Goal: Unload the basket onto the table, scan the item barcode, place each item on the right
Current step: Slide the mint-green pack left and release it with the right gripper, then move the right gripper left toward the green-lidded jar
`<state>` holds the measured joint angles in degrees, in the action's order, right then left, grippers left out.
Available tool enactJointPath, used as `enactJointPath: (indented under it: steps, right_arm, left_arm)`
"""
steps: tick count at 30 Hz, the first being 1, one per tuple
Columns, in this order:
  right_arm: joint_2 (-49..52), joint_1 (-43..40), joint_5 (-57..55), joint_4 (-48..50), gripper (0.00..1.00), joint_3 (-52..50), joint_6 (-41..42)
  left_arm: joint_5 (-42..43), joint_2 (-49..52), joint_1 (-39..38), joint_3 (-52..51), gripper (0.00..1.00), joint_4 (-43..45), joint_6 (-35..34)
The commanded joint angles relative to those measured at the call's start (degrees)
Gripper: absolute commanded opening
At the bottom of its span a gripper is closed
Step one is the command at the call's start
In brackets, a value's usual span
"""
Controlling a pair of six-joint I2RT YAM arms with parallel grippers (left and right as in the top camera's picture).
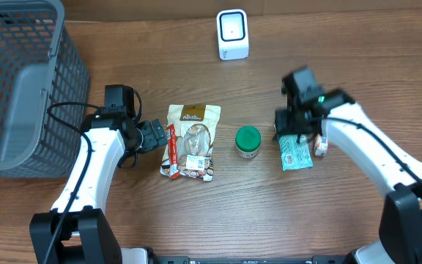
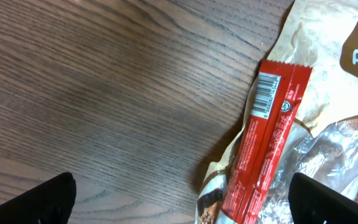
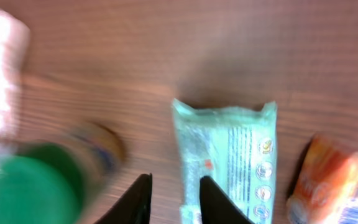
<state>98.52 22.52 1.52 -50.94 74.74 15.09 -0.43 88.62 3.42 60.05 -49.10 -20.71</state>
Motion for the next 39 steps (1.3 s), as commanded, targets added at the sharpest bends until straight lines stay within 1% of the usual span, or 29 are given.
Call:
enactJointPath:
  steps: [1,3,5,6,7,11,14,20,26,31,39]
  right_arm:
    - [-2.5,0.0,0.7,-4.2,0.36,9.8,1.4]
    - [-2.5,0.0,1.8,-6.8,0.49,13.9,1.7]
    - [-2.5,0.0,3.8,-6.7,0.73,15.9,1.7]
    - [-2.5,0.0,5.3,-5.6,0.88,16.4,1.7]
    - [-2.5,0.0,7.3,-4.7,1.0,16.5,1.7]
    - [-2.1,0.1,11.1,-4.8,1.0,16.2,1.7]
    - [-1.1,0.8,10.6,-5.7,1.0,15.8,4.9]
    - [2.3,4.5,3.7,-8.8,1.0,15.0,11.7]
    - [6.8,10.6,0.1,-9.8,1.0,14.9,12.7]
    - [9.7,13.9,-7.1,-12.5,1.0,14.9,19.6]
    - [13.2,15.8,-5.7,-13.7,1.0,14.8,22.7]
  left_arm:
    - [-0.1,-0.2,-0.2,0.9,1.0,0.1,-0.5]
    - [-0.1,-0.2,-0.2,0.9,1.0,0.1,-0.5]
    - [-0.1,-0.2,-0.2,0.9,1.0,0.1,-0.5]
    - [-0.1,-0.2,-0.2,0.9,1.0,0.1,-0.5]
    - [-0.1,-0.2,-0.2,0.9,1.0,0.1,-0.5]
    - [-0.1,-0.2,-0.2,0.9,1.0,0.1,-0.5]
    - [-0.1,-0.2,-0.2,0.9,1.0,0.1,-0.5]
    - [-0.1,-0.2,-0.2,0.9,1.0,0.1,-0.5]
    - [-0.1,-0.2,-0.2,0.9,1.0,0.1,-0.5]
    - [-0.1,-0.2,-0.2,0.9,1.0,0.1,-0.5]
    - [-0.1,-0.2,-0.2,0.9,1.0,0.1,-0.5]
